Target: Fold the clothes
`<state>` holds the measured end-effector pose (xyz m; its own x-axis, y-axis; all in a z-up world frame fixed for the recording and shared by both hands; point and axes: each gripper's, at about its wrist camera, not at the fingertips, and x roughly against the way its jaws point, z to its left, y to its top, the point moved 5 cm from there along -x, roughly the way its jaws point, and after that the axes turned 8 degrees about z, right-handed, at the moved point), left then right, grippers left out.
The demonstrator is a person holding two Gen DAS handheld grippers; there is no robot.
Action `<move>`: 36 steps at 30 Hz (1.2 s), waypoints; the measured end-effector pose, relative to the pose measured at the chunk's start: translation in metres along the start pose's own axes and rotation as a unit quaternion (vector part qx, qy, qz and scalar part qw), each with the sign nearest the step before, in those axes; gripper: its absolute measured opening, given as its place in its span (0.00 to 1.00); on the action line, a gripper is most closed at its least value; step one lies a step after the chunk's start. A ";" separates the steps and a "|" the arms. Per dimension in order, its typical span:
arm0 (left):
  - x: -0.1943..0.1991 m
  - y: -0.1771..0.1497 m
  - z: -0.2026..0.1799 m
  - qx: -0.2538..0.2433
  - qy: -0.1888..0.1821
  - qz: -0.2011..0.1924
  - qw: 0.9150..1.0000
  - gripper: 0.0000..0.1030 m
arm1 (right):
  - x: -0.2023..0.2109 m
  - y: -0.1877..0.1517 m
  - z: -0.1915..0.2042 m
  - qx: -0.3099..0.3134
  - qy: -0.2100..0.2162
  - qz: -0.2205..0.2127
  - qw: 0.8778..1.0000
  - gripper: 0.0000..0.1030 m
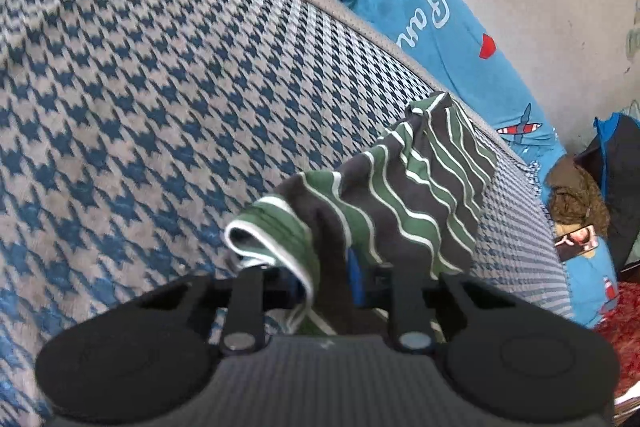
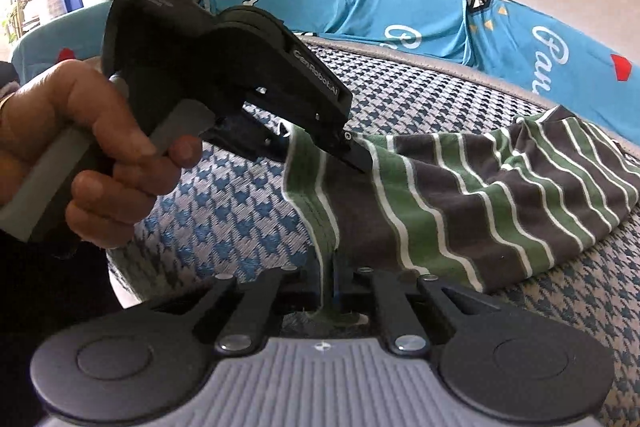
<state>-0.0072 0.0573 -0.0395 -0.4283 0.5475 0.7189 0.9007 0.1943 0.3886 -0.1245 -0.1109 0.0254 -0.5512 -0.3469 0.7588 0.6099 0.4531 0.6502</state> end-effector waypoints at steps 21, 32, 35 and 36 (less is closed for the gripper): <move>0.004 0.001 0.020 0.031 -0.003 -0.003 1.000 0.27 | -0.023 -0.003 0.027 0.077 -0.055 -0.027 0.995 0.38; 0.007 0.011 0.004 0.024 -0.054 0.006 0.998 0.27 | -0.059 0.006 0.034 0.108 -0.123 -0.042 0.986 0.43; 0.006 0.010 0.005 0.029 -0.057 0.009 0.998 0.27 | -0.067 0.010 0.028 0.093 -0.127 -0.048 0.986 0.42; 0.005 0.010 0.005 0.031 -0.057 0.010 0.998 0.28 | -0.068 0.011 0.024 0.078 -0.120 -0.046 0.989 0.33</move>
